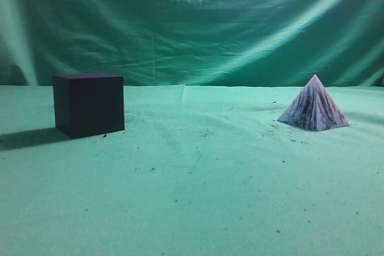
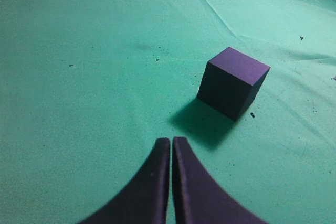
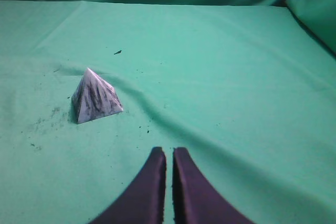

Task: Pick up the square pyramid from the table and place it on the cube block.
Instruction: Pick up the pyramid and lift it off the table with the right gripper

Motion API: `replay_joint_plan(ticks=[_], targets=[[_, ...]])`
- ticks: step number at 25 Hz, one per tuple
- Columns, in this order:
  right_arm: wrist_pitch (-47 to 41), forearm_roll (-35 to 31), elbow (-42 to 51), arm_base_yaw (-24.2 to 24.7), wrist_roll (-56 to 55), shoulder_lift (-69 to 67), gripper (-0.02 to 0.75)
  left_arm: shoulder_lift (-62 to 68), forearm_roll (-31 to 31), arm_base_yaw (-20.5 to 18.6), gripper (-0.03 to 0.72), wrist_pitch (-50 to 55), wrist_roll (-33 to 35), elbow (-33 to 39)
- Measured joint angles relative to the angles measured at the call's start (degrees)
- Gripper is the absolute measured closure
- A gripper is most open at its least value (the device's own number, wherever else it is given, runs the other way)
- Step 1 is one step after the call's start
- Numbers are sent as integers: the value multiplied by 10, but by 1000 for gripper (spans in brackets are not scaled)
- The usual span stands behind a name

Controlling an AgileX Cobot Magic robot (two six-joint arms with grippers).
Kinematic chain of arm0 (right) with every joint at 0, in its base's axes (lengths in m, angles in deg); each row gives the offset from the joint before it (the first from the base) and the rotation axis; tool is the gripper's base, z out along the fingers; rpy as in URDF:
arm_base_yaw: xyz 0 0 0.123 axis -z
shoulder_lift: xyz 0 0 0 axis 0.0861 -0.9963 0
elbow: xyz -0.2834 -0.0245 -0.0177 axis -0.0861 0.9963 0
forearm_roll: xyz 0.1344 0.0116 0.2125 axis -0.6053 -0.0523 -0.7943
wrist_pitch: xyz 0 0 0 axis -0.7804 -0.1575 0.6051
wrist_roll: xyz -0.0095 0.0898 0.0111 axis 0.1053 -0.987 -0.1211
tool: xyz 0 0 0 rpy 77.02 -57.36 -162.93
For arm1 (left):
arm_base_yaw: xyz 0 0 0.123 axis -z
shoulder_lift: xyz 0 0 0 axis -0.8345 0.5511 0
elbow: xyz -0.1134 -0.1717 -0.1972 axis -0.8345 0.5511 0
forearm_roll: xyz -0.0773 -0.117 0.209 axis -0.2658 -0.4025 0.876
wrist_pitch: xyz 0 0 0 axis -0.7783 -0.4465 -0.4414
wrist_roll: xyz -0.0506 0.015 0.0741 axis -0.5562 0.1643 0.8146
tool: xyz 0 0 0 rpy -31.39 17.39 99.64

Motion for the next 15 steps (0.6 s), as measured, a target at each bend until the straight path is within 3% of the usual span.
replay_joint_plan(ticks=[15], targets=[[0, 0, 0, 0, 0, 0, 738, 0, 0, 0, 688, 0, 0, 0]])
